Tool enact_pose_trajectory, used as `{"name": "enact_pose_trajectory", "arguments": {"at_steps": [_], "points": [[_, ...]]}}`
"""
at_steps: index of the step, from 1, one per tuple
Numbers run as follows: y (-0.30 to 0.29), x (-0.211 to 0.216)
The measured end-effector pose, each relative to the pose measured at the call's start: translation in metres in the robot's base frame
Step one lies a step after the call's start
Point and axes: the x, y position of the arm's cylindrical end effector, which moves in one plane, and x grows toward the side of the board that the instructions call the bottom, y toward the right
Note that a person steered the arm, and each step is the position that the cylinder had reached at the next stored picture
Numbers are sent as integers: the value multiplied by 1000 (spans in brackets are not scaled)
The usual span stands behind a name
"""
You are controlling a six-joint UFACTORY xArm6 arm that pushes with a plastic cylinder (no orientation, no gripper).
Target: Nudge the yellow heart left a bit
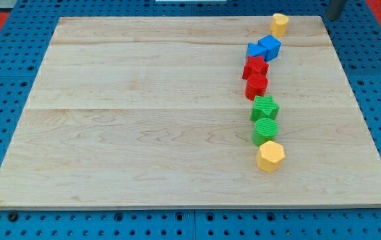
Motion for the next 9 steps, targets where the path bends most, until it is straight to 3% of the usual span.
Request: {"name": "enact_pose_trajectory", "arguments": {"at_steps": [2,9], "points": [[-81,9],[-83,38]]}}
